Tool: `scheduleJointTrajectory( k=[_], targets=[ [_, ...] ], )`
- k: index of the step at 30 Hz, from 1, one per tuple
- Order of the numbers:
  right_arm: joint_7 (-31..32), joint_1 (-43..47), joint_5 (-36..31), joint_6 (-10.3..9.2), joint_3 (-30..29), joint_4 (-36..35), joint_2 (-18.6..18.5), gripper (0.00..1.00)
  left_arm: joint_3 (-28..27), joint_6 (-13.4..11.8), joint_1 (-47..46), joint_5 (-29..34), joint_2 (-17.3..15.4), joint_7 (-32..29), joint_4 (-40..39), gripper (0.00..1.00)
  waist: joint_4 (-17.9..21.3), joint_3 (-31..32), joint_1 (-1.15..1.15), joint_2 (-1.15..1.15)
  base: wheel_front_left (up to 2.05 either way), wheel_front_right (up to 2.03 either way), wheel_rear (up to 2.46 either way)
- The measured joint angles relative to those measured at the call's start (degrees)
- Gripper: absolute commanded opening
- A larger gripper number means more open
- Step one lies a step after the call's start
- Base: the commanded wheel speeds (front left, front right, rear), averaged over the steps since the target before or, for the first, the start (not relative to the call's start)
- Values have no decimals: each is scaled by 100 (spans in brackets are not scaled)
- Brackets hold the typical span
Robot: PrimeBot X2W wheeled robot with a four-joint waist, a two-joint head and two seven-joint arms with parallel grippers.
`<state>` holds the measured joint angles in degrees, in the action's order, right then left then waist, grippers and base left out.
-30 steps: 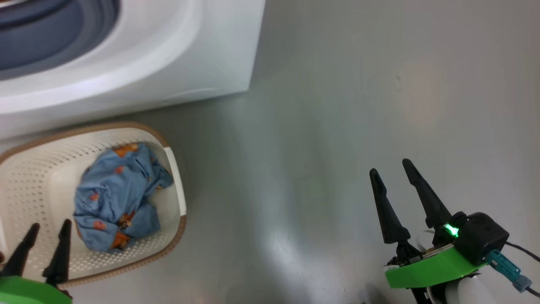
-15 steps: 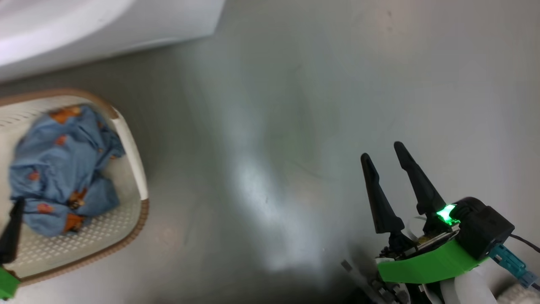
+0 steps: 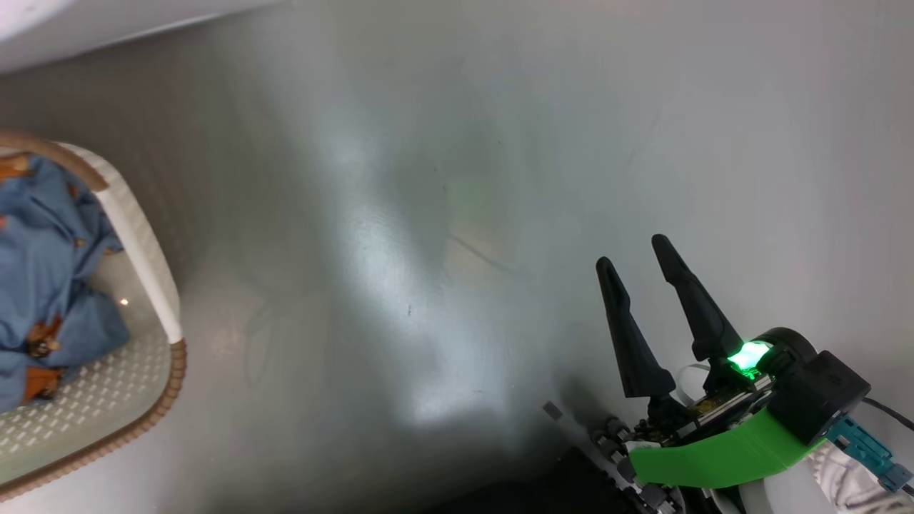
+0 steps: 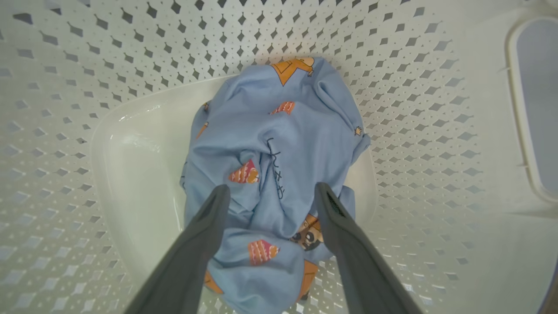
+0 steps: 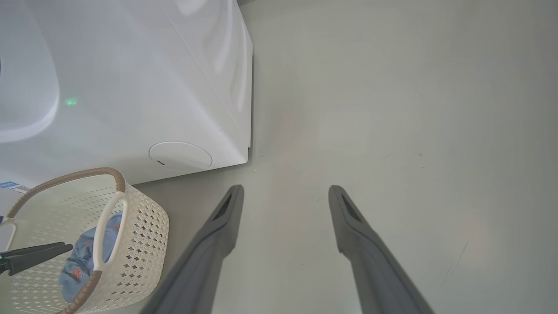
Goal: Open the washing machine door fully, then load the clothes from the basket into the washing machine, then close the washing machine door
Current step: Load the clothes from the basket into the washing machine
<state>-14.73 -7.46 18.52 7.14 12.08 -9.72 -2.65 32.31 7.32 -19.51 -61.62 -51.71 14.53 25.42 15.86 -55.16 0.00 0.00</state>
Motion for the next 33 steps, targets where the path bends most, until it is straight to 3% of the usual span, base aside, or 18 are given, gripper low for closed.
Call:
scheduleJointTrajectory(
  k=[9,16,29,30,31,33],
  targets=[
    [0,1,187,0,101,-77,9,100,116,0,-108,-211,-367,0,177,100,212,-299,0,0,0,0,0],
    [0,9,237,0,177,-121,24,100,330,0,-247,-232,-449,0,307,100,372,-381,0,0,0,0,0],
    [0,76,283,0,208,-185,30,100,1458,0,-912,-506,-543,-45,876,100,504,-334,0,0,0,0,0],
    [0,76,283,0,205,-185,30,100,1529,0,-959,-546,-542,-60,893,56,502,-333,0,0,0,0,0],
    [0,78,283,0,203,-185,30,100,1606,0,-1019,-581,-541,-60,915,0,500,-330,0,0,0,0,0],
    [0,80,285,0,198,-185,31,100,1744,0,-1101,-592,-541,-59,966,0,497,-328,0,0,0,0,0]
  ],
)
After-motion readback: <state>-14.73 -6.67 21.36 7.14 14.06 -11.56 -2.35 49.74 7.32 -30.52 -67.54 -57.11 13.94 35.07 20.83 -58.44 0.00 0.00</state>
